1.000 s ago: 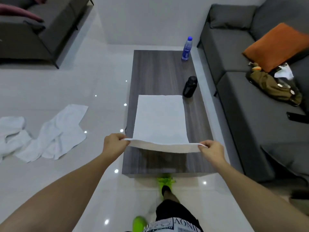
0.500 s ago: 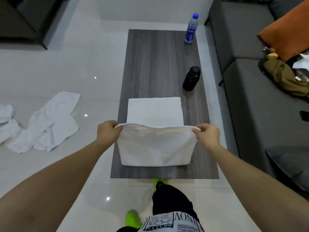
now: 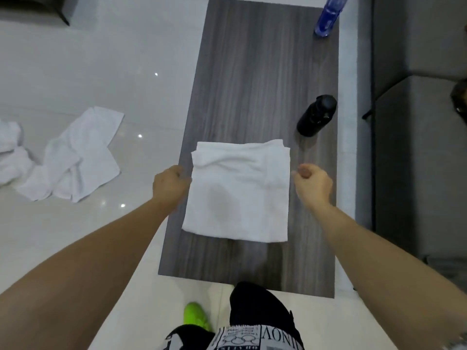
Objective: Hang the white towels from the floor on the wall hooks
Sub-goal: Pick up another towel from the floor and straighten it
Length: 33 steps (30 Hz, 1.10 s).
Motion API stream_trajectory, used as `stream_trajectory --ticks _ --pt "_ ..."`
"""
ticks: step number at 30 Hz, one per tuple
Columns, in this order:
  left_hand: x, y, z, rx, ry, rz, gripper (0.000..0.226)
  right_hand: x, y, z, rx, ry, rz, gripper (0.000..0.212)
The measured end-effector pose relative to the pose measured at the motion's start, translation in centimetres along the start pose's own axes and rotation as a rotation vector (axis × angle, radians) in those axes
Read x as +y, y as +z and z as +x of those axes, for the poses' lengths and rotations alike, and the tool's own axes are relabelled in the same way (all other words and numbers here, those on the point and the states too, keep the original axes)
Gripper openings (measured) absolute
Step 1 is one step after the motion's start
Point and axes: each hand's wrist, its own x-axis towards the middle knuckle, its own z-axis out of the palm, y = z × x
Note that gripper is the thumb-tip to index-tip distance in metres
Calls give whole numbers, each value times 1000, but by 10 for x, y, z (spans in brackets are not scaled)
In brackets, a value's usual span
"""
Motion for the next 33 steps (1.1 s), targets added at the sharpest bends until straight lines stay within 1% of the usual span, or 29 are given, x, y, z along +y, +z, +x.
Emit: stream_trajectory --ticks 2,5,9,11,14,15,16,18,19,22,23,24,25,27,28,31,33 --pt "-20 22 -7 -86 -36 59 38 27 21 -13 -82 68 -23 30" --pt "-54 55 -17 -193 -124 111 44 68 53 -34 -194 149 -100 25" --pt "-95 94 -27 -253 -191 111 46 115 91 -57 -302 241 -174 24" --pt "-110 112 -29 -263 -222 114 49 134 106 -62 -296 316 -190 33" --pt "-129 130 -26 -229 -315 47 61 159 121 -61 -163 490 -158 60" --pt "-134 134 -25 -216 -340 7 65 166 123 -61 -119 534 -128 65" --pt "-137 137 -23 -205 -356 -34 68 172 125 -60 -81 555 -81 63" --pt "-141 140 -19 -194 -400 -101 67 181 125 -59 -39 571 54 51" --pt "-142 140 -17 -213 -450 -149 63 185 126 -59 -40 589 132 45" --pt "-137 137 -16 -367 -667 -414 42 186 124 -63 -69 695 352 27" --pt "-136 135 -17 -377 -696 -482 36 184 122 -67 -76 720 438 21" --pt "-137 133 -20 -337 -693 -529 30 181 120 -71 -65 730 520 17" --pt "-137 130 -24 -264 -669 -561 25 177 117 -77 -38 721 576 17" --pt "-136 117 -33 -124 -607 -601 12 169 108 -87 11 678 617 20" --pt "-135 108 -38 -74 -582 -622 10 164 102 -92 26 655 619 20" --pt "-128 73 -51 27 -517 -673 17 142 80 -112 45 577 639 16" --pt "-122 44 -62 84 -458 -709 22 125 65 -130 85 500 646 23"
